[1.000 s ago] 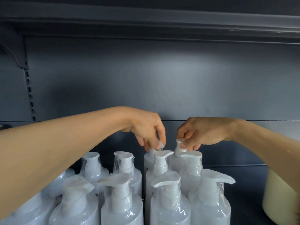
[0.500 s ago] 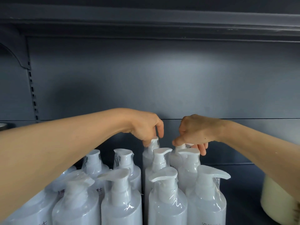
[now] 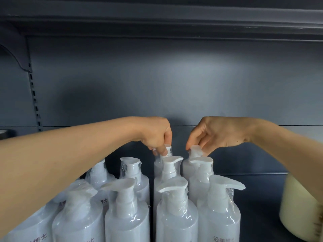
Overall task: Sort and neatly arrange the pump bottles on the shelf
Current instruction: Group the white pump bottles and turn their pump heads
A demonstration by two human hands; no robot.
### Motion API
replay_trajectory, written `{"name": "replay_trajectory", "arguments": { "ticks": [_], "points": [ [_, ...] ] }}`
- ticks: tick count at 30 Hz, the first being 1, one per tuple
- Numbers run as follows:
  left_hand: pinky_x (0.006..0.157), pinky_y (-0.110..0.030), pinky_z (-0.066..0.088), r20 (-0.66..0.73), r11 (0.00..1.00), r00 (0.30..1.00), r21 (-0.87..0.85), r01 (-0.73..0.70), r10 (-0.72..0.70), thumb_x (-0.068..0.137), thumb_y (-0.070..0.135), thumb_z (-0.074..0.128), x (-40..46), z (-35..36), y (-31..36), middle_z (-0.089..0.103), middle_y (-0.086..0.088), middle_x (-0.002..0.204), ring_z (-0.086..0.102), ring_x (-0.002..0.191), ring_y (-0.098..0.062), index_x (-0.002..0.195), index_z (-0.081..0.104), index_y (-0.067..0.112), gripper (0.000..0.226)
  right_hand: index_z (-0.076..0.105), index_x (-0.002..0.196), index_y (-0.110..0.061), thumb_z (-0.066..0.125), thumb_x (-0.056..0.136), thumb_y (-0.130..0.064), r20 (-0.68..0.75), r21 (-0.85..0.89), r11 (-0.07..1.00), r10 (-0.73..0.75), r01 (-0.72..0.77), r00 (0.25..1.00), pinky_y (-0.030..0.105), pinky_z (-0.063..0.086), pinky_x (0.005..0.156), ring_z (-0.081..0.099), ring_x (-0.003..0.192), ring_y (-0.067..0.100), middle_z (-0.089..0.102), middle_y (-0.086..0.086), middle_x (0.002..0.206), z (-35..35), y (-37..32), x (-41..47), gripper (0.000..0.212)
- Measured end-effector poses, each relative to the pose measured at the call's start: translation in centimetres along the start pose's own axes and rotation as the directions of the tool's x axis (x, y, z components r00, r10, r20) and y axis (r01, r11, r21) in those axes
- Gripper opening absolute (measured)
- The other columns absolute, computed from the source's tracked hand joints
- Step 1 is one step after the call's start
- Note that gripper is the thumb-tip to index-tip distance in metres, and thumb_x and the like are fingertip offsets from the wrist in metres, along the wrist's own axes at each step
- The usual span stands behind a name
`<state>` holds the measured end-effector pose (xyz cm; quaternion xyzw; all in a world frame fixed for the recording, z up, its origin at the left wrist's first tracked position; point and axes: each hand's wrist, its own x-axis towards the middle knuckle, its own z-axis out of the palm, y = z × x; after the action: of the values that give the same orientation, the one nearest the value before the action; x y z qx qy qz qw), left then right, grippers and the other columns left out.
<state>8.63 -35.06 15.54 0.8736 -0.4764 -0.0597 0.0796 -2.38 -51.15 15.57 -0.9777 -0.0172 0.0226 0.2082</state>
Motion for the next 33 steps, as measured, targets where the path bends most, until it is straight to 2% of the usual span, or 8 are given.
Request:
{"name": "replay_trajectory", "arguments": {
  "ticks": [3, 6, 10, 13, 17, 23, 27, 33],
  "points": [
    [0.069, -0.024, 0.05, 0.019, 1.0, 1.0, -0.011, -0.017, 0.017, 0.08, 0.009, 0.072, 0.1, -0.1, 0.0, 0.07, -0.005, 0.081, 0.064, 0.07, -0.016, 0.089, 0.068, 0.011, 0.011, 0.073, 0.091, -0.016, 0.072, 0.079, -0.017, -0.033, -0.152, 0.987, 0.052, -0.056, 0.998, 0.024, 0.055, 0.078, 0.069, 0.077, 0.011, 0.075, -0.002, 0.088, -0.3, 0.2, -0.3, 0.011],
    [0.066, -0.02, 0.049, 0.035, 0.999, 0.999, -0.022, -0.027, 0.028, 0.08, 0.007, 0.072, 0.3, -0.2, 0.0, 0.073, -0.009, 0.089, 0.063, 0.068, -0.013, 0.092, 0.069, 0.009, 0.013, 0.069, 0.084, -0.014, 0.07, 0.083, -0.023, -0.057, -0.127, 0.99, 0.061, -0.068, 0.996, 0.017, 0.054, 0.066, 0.066, 0.064, 0.004, 0.075, 0.001, 0.083, 0.3, 0.0, -0.4, 0.009],
    [0.052, -0.008, 0.045, 0.063, 0.999, 0.997, -0.027, -0.035, 0.037, 0.08, 0.006, 0.071, 0.4, -0.5, 0.1, 0.07, -0.003, 0.084, 0.058, 0.061, -0.007, 0.095, 0.07, 0.01, 0.016, 0.066, 0.08, -0.013, 0.067, 0.085, -0.029, -0.127, -0.127, 0.988, 0.067, -0.083, 0.99, 0.024, 0.058, 0.072, 0.071, 0.07, 0.013, 0.074, 0.003, 0.077, 0.7, 0.4, -0.2, 0.017],
    [0.058, -0.011, 0.049, 0.084, 0.999, 0.996, -0.034, -0.038, 0.04, 0.08, 0.005, 0.071, 0.6, -0.6, -0.1, 0.071, -0.008, 0.087, 0.06, 0.064, -0.01, 0.096, 0.07, 0.008, 0.017, 0.066, 0.082, -0.012, 0.067, 0.085, -0.032, -0.134, -0.108, 0.991, 0.07, -0.085, 0.989, 0.026, 0.058, 0.075, 0.072, 0.071, 0.014, 0.075, 0.003, 0.077, 0.9, 0.2, -0.1, 0.021],
    [0.063, -0.015, 0.052, 0.104, 0.998, 0.994, -0.053, -0.031, 0.036, 0.079, 0.005, 0.072, 0.5, -0.7, -0.3, 0.07, -0.008, 0.086, 0.061, 0.066, -0.01, 0.094, 0.07, 0.008, 0.015, 0.067, 0.086, -0.008, 0.068, 0.085, -0.028, -0.121, -0.114, 0.991, 0.061, -0.075, 0.991, 0.016, 0.055, 0.067, 0.072, 0.073, 0.014, 0.075, 0.007, 0.083, 1.0, -0.7, -0.1, 0.021],
    [0.056, -0.011, 0.047, 0.074, 0.997, 0.997, -0.072, -0.008, 0.014, 0.08, 0.007, 0.071, 0.1, -0.4, -0.5, 0.069, -0.006, 0.084, 0.057, 0.06, -0.006, 0.095, 0.07, 0.009, 0.015, 0.067, 0.089, -0.008, 0.066, 0.086, -0.031, -0.123, -0.125, 0.989, 0.066, -0.081, 0.99, 0.021, 0.057, 0.072, 0.072, 0.077, 0.017, 0.075, 0.006, 0.086, 1.2, -0.9, 0.1, 0.023],
    [0.062, -0.019, 0.049, 0.077, 0.995, 0.997, -0.095, 0.016, -0.009, 0.084, 0.008, 0.068, -0.4, -0.1, -0.4, 0.067, -0.003, 0.089, 0.06, 0.07, -0.008, 0.101, 0.068, 0.01, 0.017, 0.067, 0.088, -0.014, 0.062, 0.088, -0.033, -0.13, -0.124, 0.99, 0.056, -0.073, 0.99, 0.032, 0.058, 0.081, 0.071, 0.079, 0.019, 0.074, 0.004, 0.086, 1.7, -0.8, 0.3, 0.02],
    [0.069, -0.024, 0.053, 0.056, 0.995, 0.998, -0.094, 0.037, -0.032, 0.086, 0.006, 0.063, -0.9, 0.5, -0.2, 0.068, -0.006, 0.095, 0.062, 0.082, -0.016, 0.1, 0.068, 0.008, 0.015, 0.068, 0.086, -0.017, 0.061, 0.088, -0.036, -0.139, -0.136, 0.986, 0.082, -0.101, 0.987, 0.034, 0.057, 0.083, 0.07, 0.081, 0.019, 0.073, 0.002, 0.086, 2.0, -1.1, -0.1, 0.021]
  ]
}}
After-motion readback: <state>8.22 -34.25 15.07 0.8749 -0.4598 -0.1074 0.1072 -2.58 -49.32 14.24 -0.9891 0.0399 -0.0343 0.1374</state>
